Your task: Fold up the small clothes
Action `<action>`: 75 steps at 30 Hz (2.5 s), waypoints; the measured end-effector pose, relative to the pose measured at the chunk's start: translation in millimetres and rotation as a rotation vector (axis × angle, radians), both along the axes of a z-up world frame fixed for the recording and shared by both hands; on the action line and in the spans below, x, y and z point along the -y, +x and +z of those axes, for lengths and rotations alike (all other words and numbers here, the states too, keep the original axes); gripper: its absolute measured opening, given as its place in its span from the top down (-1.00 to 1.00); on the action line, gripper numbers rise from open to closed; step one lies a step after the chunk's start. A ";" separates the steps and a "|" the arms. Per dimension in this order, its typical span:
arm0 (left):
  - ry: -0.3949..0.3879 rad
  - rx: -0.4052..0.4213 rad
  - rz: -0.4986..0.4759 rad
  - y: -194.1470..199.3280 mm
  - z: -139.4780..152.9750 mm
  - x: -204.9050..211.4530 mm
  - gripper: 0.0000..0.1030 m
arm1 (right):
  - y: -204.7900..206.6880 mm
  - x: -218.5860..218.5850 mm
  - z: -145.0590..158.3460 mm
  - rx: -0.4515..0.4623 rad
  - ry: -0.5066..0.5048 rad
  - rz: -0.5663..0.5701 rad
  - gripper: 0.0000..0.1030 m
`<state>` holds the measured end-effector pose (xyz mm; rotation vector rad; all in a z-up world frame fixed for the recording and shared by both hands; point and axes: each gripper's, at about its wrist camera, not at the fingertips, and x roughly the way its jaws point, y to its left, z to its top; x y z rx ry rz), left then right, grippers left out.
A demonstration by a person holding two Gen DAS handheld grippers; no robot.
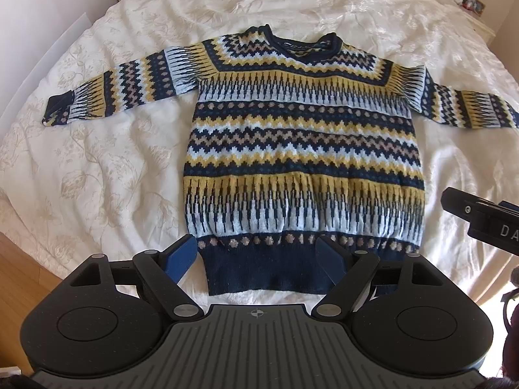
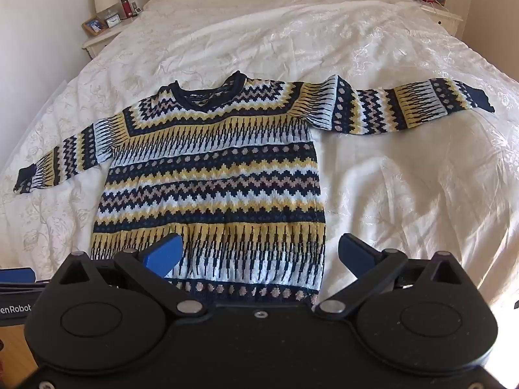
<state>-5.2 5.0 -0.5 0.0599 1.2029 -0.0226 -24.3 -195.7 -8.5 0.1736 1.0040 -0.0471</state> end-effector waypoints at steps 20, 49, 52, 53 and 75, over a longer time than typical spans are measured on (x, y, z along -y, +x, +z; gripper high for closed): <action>0.001 -0.004 0.007 -3.8 -1.5 -0.9 -0.55 | -0.4 2.8 -2.4 -0.014 0.021 -0.001 -0.97; 0.004 -0.048 0.025 7.7 -10.9 -3.6 -0.55 | 13.7 0.5 -12.8 -0.062 0.054 0.009 -0.97; 0.008 -0.057 0.026 13.3 -12.8 -4.0 -0.55 | 19.0 0.7 -15.6 -0.075 0.062 0.007 -0.97; 0.010 -0.061 0.025 15.2 -13.5 -4.1 -0.55 | 20.7 0.5 -16.7 -0.080 0.065 0.007 -0.97; 0.044 -0.107 -0.038 122.3 -31.7 -10.1 -0.55 | 119.3 -0.3 -45.3 -0.173 0.145 -0.095 -0.97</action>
